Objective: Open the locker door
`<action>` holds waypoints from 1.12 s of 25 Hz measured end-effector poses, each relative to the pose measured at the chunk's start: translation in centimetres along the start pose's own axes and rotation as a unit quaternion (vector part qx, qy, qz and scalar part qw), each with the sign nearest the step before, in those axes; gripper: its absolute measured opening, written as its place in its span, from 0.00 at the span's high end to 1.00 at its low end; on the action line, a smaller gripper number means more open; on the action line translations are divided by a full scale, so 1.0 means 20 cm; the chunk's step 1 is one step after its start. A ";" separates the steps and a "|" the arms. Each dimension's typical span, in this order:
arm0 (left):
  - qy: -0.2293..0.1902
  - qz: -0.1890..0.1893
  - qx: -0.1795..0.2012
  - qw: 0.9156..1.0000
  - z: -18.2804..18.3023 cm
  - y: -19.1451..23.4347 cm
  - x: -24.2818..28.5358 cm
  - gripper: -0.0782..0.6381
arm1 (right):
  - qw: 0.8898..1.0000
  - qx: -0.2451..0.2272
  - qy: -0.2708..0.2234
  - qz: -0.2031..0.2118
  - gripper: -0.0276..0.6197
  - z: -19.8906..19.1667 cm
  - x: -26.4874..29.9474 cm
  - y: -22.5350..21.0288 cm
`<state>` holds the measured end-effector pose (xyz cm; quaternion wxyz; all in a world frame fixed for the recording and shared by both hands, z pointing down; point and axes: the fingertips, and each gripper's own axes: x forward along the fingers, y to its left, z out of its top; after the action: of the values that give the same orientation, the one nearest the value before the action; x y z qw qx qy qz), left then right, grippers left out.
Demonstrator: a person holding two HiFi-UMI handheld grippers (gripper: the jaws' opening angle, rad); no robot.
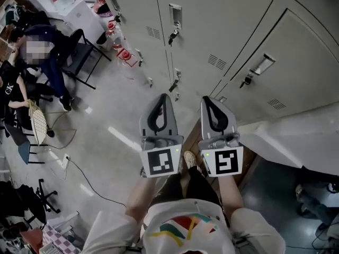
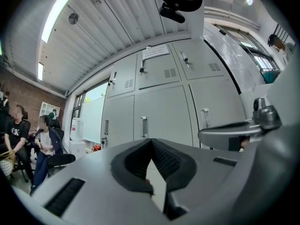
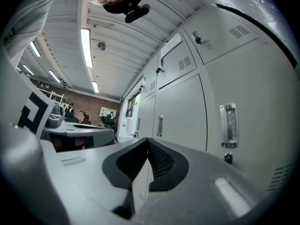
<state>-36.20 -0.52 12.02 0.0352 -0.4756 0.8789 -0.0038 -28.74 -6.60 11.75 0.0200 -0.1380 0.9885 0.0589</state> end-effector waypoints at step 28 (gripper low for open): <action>0.089 -0.079 -0.021 0.993 -1.25 -0.40 0.17 0.87 | 0.994 0.053 0.072 -0.064 0.95 -1.27 -0.12 -0.17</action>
<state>-32.97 -8.33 37.17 -0.0536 -0.5422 0.8380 -0.0303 -26.07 -12.32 36.70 -0.0406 -0.2036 0.9782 -0.0048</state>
